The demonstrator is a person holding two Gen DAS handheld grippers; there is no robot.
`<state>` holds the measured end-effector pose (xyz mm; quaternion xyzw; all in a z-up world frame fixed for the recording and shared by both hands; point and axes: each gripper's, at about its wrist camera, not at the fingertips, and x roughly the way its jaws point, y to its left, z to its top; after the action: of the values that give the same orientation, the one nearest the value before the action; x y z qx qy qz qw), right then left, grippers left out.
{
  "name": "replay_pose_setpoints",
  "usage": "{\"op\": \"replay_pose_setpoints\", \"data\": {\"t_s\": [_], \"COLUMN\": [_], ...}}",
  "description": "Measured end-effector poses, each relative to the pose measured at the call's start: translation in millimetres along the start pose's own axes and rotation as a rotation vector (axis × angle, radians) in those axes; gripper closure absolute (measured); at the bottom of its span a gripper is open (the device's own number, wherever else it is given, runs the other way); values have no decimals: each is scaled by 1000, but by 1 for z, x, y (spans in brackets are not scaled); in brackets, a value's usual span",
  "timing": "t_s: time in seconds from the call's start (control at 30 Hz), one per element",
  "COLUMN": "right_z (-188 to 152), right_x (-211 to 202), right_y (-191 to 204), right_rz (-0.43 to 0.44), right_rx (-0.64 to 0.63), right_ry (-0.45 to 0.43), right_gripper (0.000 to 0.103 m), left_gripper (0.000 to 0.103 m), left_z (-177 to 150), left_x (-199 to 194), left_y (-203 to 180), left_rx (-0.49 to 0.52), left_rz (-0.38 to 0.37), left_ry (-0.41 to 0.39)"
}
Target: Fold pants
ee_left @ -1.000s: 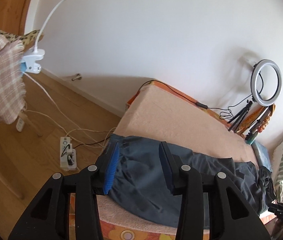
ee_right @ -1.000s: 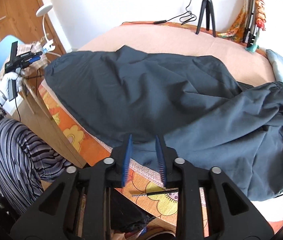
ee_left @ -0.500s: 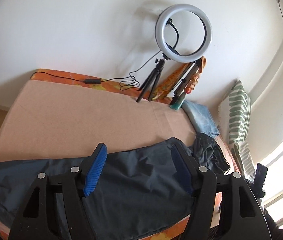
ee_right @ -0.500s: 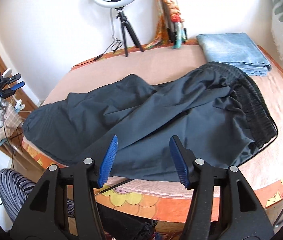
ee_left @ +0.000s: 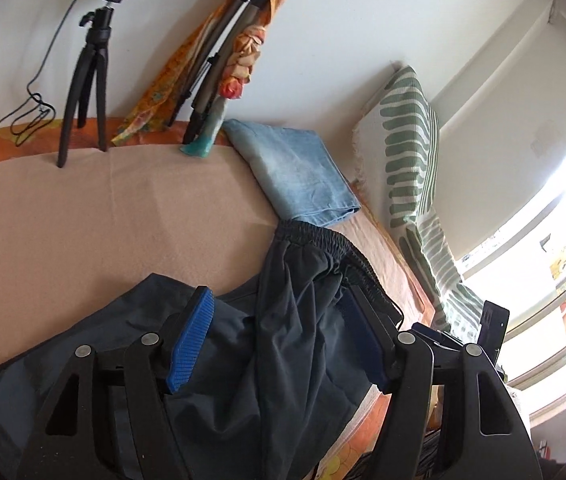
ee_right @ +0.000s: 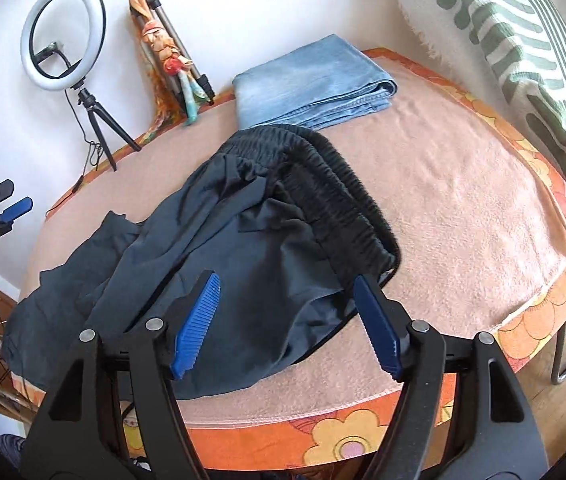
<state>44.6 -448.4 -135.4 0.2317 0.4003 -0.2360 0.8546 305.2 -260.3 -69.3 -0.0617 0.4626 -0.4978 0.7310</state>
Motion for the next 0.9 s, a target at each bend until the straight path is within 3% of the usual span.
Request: {"op": "replay_pose_setpoints", "data": {"t_s": [0.13,0.23,0.33,0.47,0.63,0.9], "right_z": [-4,-8,-11,-15,-15,-13], "right_x": [-3,-13,-14,-4,11,37], "right_y": [-31,-51,-71,-96,-108,-94], "right_rz": [-13,-2,10,83,208,254], "right_rx": [82,130,167,257,337,310], "right_ry": [13,-4,3,33,48,112], "right_gripper": [30,29,28,28,28,28], "left_gripper": [36,36,36,36,36,36], "left_z": [-1,-1,3,10,14,10], "left_x": [58,95,122,146,163,185], "left_y": [-11,-19,-21,-12,9,9], "left_rx": [-30,-25,-41,-65,-167,-201], "left_rz": [-42,-26,-37,25,17,-19], "left_ry": [71,142,163,161,175,190]}}
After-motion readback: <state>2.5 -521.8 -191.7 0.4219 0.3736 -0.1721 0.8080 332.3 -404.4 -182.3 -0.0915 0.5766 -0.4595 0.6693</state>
